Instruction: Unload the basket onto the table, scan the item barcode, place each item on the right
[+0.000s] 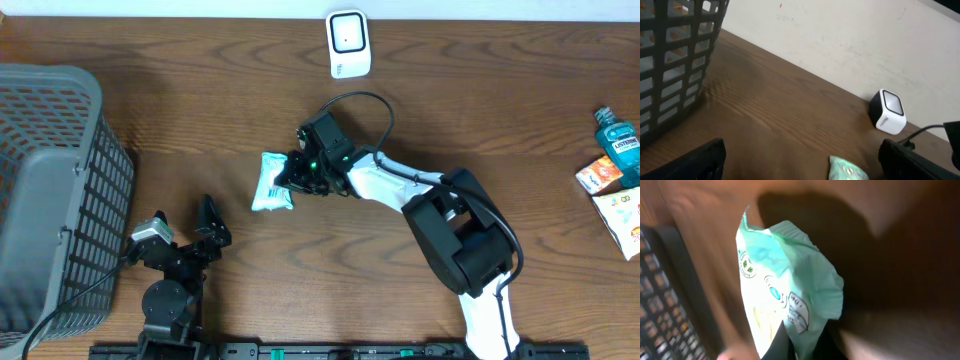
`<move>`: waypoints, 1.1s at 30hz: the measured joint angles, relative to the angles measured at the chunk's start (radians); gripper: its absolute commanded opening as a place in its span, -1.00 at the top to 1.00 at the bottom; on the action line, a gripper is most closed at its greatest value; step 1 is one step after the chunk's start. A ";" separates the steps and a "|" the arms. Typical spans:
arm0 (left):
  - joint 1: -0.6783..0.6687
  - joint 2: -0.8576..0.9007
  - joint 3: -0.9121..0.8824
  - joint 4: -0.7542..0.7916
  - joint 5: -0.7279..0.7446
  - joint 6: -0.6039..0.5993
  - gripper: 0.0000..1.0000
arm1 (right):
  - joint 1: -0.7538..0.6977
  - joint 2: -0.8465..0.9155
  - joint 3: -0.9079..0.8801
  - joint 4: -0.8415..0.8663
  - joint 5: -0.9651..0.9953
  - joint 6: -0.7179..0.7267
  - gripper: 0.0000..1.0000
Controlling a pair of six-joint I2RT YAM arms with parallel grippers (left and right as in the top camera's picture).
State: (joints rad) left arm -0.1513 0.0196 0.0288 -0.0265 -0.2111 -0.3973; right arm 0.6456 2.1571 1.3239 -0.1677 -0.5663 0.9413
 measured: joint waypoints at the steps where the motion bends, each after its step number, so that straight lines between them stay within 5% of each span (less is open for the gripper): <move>1: 0.000 0.000 0.000 0.000 0.000 0.000 -0.96 | -0.009 -0.007 -0.006 -0.021 -0.032 0.006 0.97; 15: 0.000 0.000 0.000 0.000 0.000 0.000 -0.95 | -0.277 -0.209 -0.046 -0.410 -0.736 0.280 0.97; 33: 0.000 0.000 0.000 0.000 0.000 0.000 -0.96 | -0.281 -0.209 -0.047 -0.450 -0.944 0.357 0.97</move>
State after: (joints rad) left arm -0.1513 0.0196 0.0284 -0.0269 -0.2111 -0.3973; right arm 0.3649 1.9476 1.2770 -0.6174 -1.5105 1.2980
